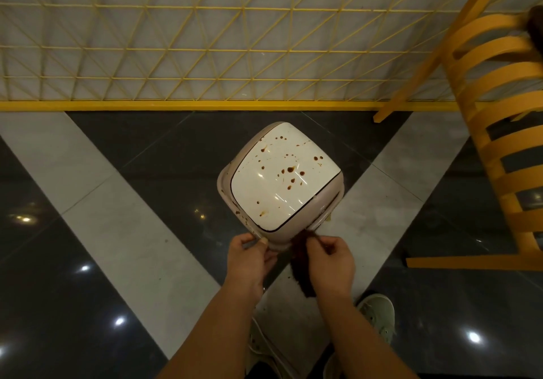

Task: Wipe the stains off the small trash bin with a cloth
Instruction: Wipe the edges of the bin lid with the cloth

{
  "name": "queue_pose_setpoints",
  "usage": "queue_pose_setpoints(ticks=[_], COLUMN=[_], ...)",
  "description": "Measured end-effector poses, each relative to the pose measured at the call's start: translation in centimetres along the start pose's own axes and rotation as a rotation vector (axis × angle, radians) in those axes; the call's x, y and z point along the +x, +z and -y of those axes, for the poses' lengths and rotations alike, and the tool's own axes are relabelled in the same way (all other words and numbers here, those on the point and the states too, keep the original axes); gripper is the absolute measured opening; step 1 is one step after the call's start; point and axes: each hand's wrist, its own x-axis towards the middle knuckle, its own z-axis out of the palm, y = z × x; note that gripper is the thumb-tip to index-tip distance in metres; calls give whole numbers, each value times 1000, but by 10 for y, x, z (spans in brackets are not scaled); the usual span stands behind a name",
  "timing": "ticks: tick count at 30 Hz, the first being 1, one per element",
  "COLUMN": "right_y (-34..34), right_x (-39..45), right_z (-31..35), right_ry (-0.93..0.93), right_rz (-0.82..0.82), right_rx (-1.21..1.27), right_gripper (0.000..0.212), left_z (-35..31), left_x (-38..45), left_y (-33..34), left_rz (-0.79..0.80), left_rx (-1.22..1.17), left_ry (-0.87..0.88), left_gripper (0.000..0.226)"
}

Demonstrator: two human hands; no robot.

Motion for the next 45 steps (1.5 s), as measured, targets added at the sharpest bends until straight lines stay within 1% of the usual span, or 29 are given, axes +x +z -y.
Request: queue_pose_setpoints(ticks=[2, 6, 9, 13, 19, 22, 26, 33, 36, 42, 45], right_y=[-10, 1, 18, 14, 4, 12, 25, -5, -4, 23, 14], right_x=[14, -6, -25, -9, 21, 2, -19, 33, 36, -3, 11], right_z=[2, -2, -13, 0, 14, 2, -14, 30, 30, -3, 5], right_ry=[60, 26, 26, 2, 63, 116, 119, 92, 106, 225, 201], right_rz=[-18, 29, 74, 20, -64, -43, 23, -45, -66, 30, 45], right_rx=[39, 57, 56, 40, 86, 142, 114, 136, 159, 166, 95], right_gripper=[9, 5, 7, 9, 9, 8, 7, 7, 10, 14, 14], left_z=[-1, 0, 2, 1, -2, -3, -1, -3, -3, 0, -2], left_x=[0, 2, 0, -1, -1, -3, -5, -3, -3, -6, -7], left_y=[0, -1, -1, 1, 2, 2, 2, 4, 6, 5, 5], left_rz=[8, -7, -7, -15, -22, -20, -11, -21, -21, -9, -14], left_rx=[-14, 0, 41, 17, -2, 1, 31, -5, -12, 37, 15], left_ry=[-18, -5, 19, 24, 0, 5, 30, -14, -18, 26, 22], left_gripper=[20, 23, 24, 17, 16, 16, 16, 15, 15, 17, 16])
